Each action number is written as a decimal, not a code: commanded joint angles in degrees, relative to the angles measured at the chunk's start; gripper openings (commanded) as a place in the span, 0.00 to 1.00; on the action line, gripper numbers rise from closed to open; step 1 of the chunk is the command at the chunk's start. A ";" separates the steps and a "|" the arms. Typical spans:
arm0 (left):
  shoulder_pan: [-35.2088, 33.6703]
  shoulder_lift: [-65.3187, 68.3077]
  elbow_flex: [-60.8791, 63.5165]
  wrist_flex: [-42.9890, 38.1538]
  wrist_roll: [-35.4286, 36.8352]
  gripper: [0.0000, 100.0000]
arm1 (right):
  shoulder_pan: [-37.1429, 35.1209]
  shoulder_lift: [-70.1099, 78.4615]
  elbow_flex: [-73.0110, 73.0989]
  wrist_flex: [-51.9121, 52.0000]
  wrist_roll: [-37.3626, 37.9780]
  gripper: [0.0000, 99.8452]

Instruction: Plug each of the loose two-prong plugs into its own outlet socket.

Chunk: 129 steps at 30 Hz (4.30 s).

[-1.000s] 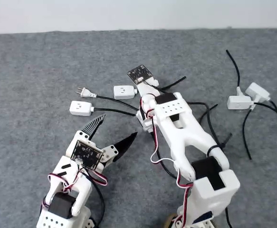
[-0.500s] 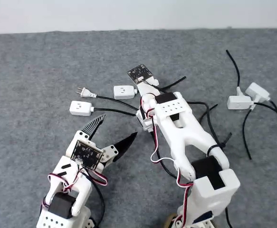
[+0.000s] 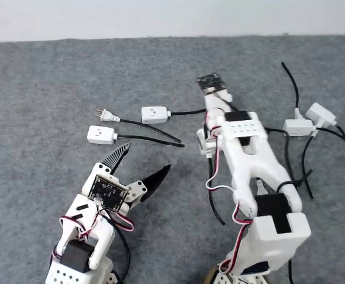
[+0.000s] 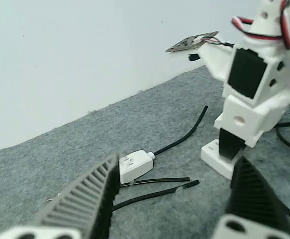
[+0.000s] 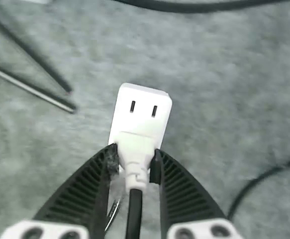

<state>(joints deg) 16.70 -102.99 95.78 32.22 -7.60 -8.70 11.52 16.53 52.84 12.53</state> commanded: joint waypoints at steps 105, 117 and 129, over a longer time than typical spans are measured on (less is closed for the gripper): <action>-0.18 0.09 0.04 -2.55 -0.35 0.35 | 12.70 -13.14 -31.82 49.89 -1.49 0.17; -1.67 0.09 -0.31 -2.55 -0.70 0.35 | 4.35 -31.52 11.25 20.79 -1.67 0.17; -12.57 0.09 -3.47 3.43 -0.97 0.35 | -3.65 -44.35 30.86 -1.01 -9.32 0.17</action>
<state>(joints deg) 10.73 -102.99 95.69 31.87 -7.96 -11.69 -29.63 47.03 54.07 4.35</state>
